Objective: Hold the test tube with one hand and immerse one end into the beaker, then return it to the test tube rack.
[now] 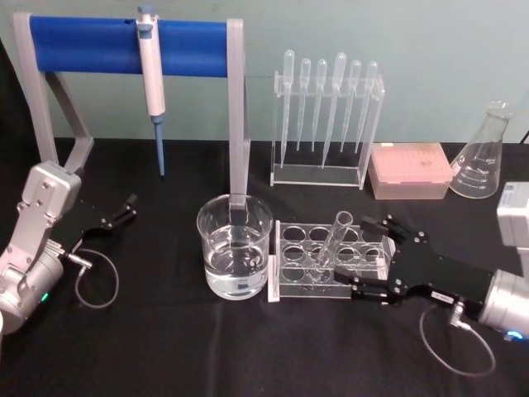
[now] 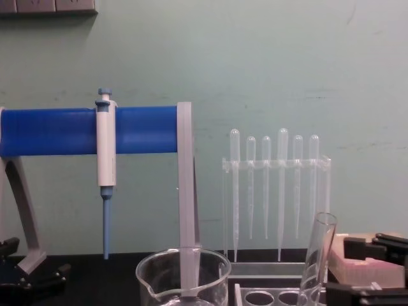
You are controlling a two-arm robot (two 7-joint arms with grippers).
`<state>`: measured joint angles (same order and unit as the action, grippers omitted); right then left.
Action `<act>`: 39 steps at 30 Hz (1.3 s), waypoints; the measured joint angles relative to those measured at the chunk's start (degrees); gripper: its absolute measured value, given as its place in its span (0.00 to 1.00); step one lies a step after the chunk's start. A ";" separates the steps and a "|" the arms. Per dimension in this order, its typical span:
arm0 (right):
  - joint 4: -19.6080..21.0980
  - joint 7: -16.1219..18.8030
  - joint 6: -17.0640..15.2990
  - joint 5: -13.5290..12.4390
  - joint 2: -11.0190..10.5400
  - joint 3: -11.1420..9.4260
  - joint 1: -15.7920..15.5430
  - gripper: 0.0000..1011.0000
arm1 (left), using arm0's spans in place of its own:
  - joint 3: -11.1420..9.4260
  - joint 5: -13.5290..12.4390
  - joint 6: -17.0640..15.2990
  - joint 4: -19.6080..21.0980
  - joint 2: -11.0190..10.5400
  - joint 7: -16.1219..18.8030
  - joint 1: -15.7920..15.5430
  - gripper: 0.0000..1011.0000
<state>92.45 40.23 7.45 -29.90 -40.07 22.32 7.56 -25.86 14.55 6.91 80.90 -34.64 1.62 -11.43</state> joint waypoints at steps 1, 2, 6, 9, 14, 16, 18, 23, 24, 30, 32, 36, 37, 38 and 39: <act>-0.14 -0.13 -0.26 0.03 0.23 0.13 0.22 0.99 | 0.00 0.00 0.00 0.00 0.00 0.00 0.00 0.99; -0.41 -0.39 -0.69 0.09 0.65 0.40 0.59 0.99 | 0.00 0.00 0.00 0.00 0.00 0.00 0.00 0.99; -1.03 -0.88 -1.32 0.34 1.50 0.90 1.38 0.99 | 0.00 0.00 0.00 0.00 0.00 0.00 0.00 0.99; -1.86 -1.52 -1.63 0.80 2.56 1.42 2.37 0.99 | 0.00 0.00 0.00 0.00 0.00 0.00 0.00 0.99; -2.83 -1.90 -1.63 1.61 3.62 2.08 3.55 0.99 | 0.00 0.00 0.00 0.00 0.00 0.00 0.00 0.99; -3.37 -2.09 -1.60 2.08 4.12 2.45 4.12 0.99 | 0.00 0.00 0.00 0.00 0.00 0.00 0.00 0.99; -3.75 -2.24 -1.60 2.33 4.45 2.63 4.49 0.99 | 0.00 0.00 0.00 0.00 0.00 0.00 0.00 0.99; -5.17 -2.31 -1.74 2.54 5.48 3.10 5.36 0.99 | 0.00 0.00 0.00 0.00 0.00 0.00 0.00 0.99; -5.34 -2.29 -1.72 2.53 5.60 3.14 5.42 0.99 | 0.00 0.00 0.00 0.00 0.00 0.00 0.00 0.99; -6.67 -1.84 -1.01 2.32 6.53 3.46 6.12 0.99 | 0.00 0.00 0.00 0.00 0.00 0.00 0.00 0.99; -6.99 -1.79 -0.60 2.24 6.86 3.46 6.31 0.99 | 0.00 0.00 0.00 0.00 0.00 0.00 0.00 0.99; -6.97 -1.75 -0.61 2.23 6.81 3.46 6.30 0.99 | 0.00 0.00 0.00 0.00 0.00 0.00 0.00 0.99; -6.95 -1.74 -0.62 2.22 6.80 3.46 6.30 0.99 | 0.00 0.00 0.00 0.00 0.00 0.00 0.00 0.99; -6.94 -1.73 -0.63 2.22 6.78 3.46 6.29 0.99 | 0.00 0.00 0.00 0.00 0.00 0.00 0.00 0.99; -6.90 -1.72 -0.65 2.21 6.75 3.46 6.27 0.99 | 0.00 0.00 0.00 0.00 0.00 0.00 0.00 0.99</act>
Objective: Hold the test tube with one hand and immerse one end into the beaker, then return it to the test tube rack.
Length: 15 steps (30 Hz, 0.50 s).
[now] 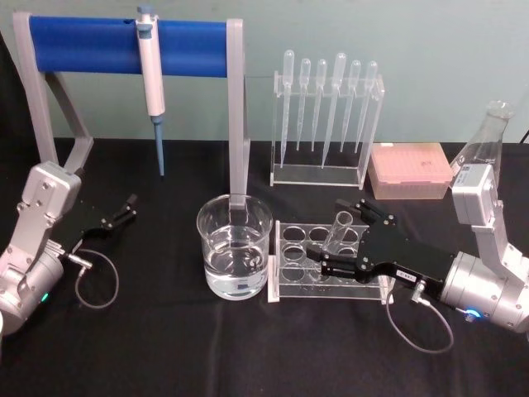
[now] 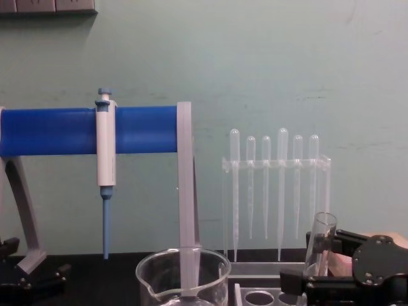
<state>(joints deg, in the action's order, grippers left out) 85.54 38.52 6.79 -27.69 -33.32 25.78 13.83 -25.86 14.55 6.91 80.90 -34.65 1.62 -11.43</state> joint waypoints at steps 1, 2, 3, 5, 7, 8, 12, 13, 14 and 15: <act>0.02 0.01 -0.01 -0.01 -0.01 0.00 -0.01 0.99 | 0.00 0.00 0.00 0.00 0.00 0.00 0.00 0.99; 0.05 0.02 -0.04 -0.02 -0.04 -0.01 -0.02 0.99 | 0.00 0.00 0.00 0.00 0.00 0.00 0.00 0.99; 0.06 0.03 -0.05 -0.02 -0.05 -0.01 -0.03 0.99 | 0.00 0.00 0.00 0.00 0.00 0.00 0.00 0.99; 0.09 0.04 -0.08 -0.03 -0.06 -0.01 -0.05 0.96 | 0.00 0.00 0.00 0.00 0.00 0.00 0.00 0.99; 0.13 0.06 -0.12 -0.04 -0.09 -0.02 -0.06 0.92 | 0.00 0.00 0.00 0.00 0.00 0.00 0.00 0.99; 0.15 0.06 -0.15 -0.03 -0.10 -0.03 -0.07 0.88 | 0.00 0.00 0.00 0.00 0.00 0.00 0.00 0.99; 0.18 0.06 -0.18 -0.03 -0.12 -0.05 -0.09 0.78 | 0.00 0.00 0.00 0.00 0.00 0.00 0.00 0.99; 0.19 0.07 -0.19 -0.03 -0.13 -0.05 -0.09 0.76 | 0.00 0.00 0.00 0.00 0.00 0.00 0.00 0.99; 0.19 0.06 -0.19 -0.03 -0.13 -0.05 -0.10 0.74 | 0.00 0.00 0.00 0.00 0.00 0.00 0.00 0.99; 0.21 0.06 -0.20 -0.03 -0.14 -0.05 -0.11 0.70 | 0.00 0.00 0.00 0.00 0.00 0.00 0.00 0.99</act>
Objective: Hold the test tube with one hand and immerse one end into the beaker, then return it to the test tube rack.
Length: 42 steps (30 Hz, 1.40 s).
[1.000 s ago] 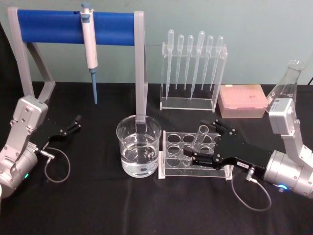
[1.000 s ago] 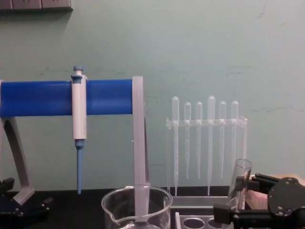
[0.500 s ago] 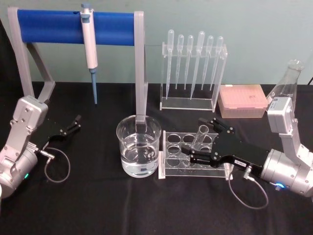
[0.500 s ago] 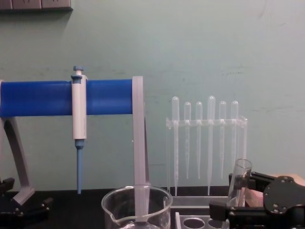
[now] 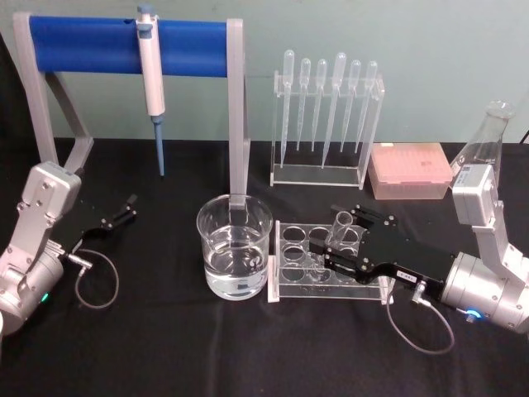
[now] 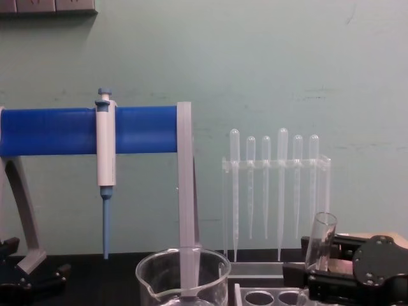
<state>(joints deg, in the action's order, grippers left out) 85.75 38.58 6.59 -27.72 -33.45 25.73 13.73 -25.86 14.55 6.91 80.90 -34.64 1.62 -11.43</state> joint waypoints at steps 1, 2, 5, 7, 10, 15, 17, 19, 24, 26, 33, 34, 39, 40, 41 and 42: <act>0.00 0.00 0.00 0.00 0.00 0.00 -0.01 0.67 | 0.00 0.00 0.00 0.00 0.00 0.00 0.00 0.99; 0.01 0.00 0.00 0.00 -0.01 0.00 -0.01 0.67 | 0.00 0.00 0.00 0.00 0.00 0.00 0.00 0.99; 0.03 0.00 -0.02 0.00 -0.02 0.00 -0.03 0.55 | 0.00 0.00 0.00 0.00 0.00 0.00 0.00 0.99; 0.04 0.00 -0.03 0.00 -0.04 0.00 -0.04 0.47 | 0.00 0.00 0.00 0.00 0.00 0.00 0.00 0.99; 0.05 0.00 -0.04 0.00 -0.05 0.00 -0.05 0.39 | 0.00 0.00 0.00 0.00 0.00 0.00 0.00 0.99; 0.07 0.00 -0.07 0.01 -0.07 0.00 -0.05 0.23 | 0.00 0.00 0.00 0.00 0.00 0.00 0.00 0.99; 0.15 -0.07 -0.09 0.03 -0.09 -0.03 -0.09 0.22 | 0.00 0.00 0.00 0.00 0.00 0.00 0.00 0.99; 0.83 -0.47 -0.09 0.15 -0.26 -0.28 -0.23 0.22 | 0.00 0.00 0.00 0.00 0.00 0.00 0.00 0.99; 1.87 -1.10 -0.36 0.60 -0.53 -0.60 -0.20 0.22 | 0.00 0.00 0.00 0.00 0.00 0.00 0.00 0.99; 2.21 -1.21 -0.48 0.69 -0.62 -0.73 -0.11 0.22 | 0.00 0.00 0.00 0.00 0.00 0.00 0.00 0.99; 4.36 -1.56 -1.79 0.73 -1.34 -1.36 0.52 0.22 | 0.00 0.00 0.00 0.00 0.00 0.00 0.00 0.99; 4.67 -1.57 -2.02 0.69 -1.45 -1.43 0.58 0.22 | 0.00 0.00 0.00 0.00 0.00 0.00 0.00 0.99; 6.50 -1.76 -3.83 0.06 -2.13 -1.76 1.03 0.22 | 0.00 0.00 0.00 0.00 0.00 0.00 0.00 0.99; 7.19 -1.91 -4.61 -0.18 -2.40 -1.83 1.21 0.22 | 0.00 0.00 0.00 0.00 0.00 0.00 0.00 0.99; 7.53 -1.98 -4.98 -0.28 -2.53 -1.86 1.33 0.22 | 0.00 0.00 0.00 0.00 0.00 0.00 0.00 0.99; 8.13 -2.07 -5.70 -0.43 -2.77 -1.87 1.54 0.22 | 0.00 0.00 0.00 0.00 0.00 0.00 0.00 0.99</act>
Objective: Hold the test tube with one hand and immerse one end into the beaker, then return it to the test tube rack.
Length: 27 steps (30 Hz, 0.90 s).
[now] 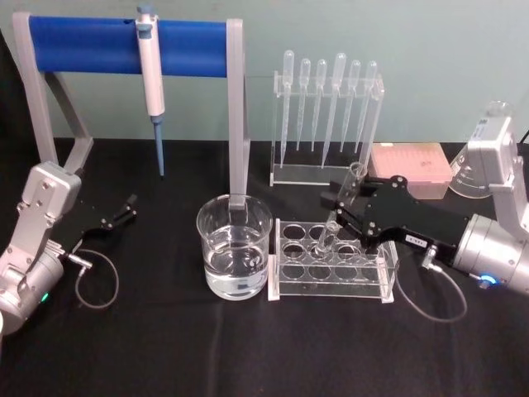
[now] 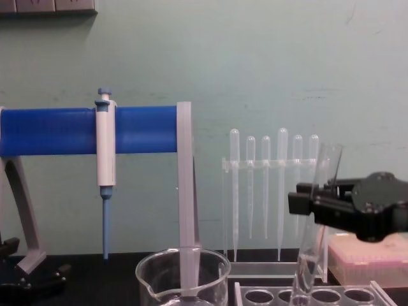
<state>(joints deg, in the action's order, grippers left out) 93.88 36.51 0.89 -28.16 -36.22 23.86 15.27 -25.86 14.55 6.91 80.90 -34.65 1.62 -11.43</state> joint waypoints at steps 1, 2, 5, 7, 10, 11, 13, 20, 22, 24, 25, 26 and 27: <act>0.00 0.00 0.00 0.00 0.00 0.00 0.00 0.22 | 0.00 0.00 0.00 0.00 0.00 0.00 0.00 0.99; 0.74 -0.23 -0.86 -0.20 -0.29 -0.03 0.32 0.22 | 0.00 0.00 0.00 0.00 0.00 0.00 0.00 0.99; 2.02 -0.45 -2.74 -0.81 -0.81 -0.07 1.09 0.22 | 0.00 0.00 0.00 0.00 0.00 0.00 0.00 0.99; 2.53 -0.48 -3.59 -1.17 -1.03 -0.11 1.53 0.22 | 0.00 0.00 0.00 0.00 0.00 0.00 0.00 0.99; 3.58 -0.84 -5.47 -1.98 -1.51 -0.13 2.87 0.22 | 0.00 0.00 0.00 0.00 0.00 0.00 0.00 0.99; 3.72 -0.94 -5.79 -2.12 -1.58 -0.13 3.15 0.22 | 0.00 0.00 0.00 0.00 0.00 0.00 0.00 0.99; 3.93 -1.10 -6.41 -2.42 -1.69 -0.13 3.67 0.22 | 0.00 0.00 0.00 0.00 0.00 0.00 0.00 0.99; 4.44 -1.60 -8.24 -3.50 -2.45 0.14 5.77 0.22 | 0.00 0.00 0.00 0.00 0.00 0.00 0.00 0.99; 4.54 -1.74 -8.50 -3.66 -2.68 0.28 6.13 0.22 | 0.00 0.00 0.00 0.00 0.00 0.00 0.00 0.99; 4.58 -1.77 -8.61 -3.76 -2.82 0.39 6.31 0.22 | 0.00 0.00 0.00 0.00 0.00 0.00 0.00 0.99; 4.60 -1.78 -8.66 -3.82 -2.89 0.46 6.39 0.22 | 0.00 0.00 0.00 0.00 0.00 0.00 0.00 0.99; 4.65 -1.81 -8.74 -3.92 -3.03 0.57 6.55 0.22 | 0.00 0.00 0.00 0.00 0.00 0.00 0.00 0.99; 4.67 -1.81 -8.77 -4.00 -3.10 0.62 6.61 0.22 | 0.00 0.00 0.00 0.00 0.00 0.00 0.00 0.99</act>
<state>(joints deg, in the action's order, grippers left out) 98.55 34.70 -7.88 -32.15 -39.32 24.48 21.88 -25.86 14.55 6.91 80.90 -34.64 1.62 -11.43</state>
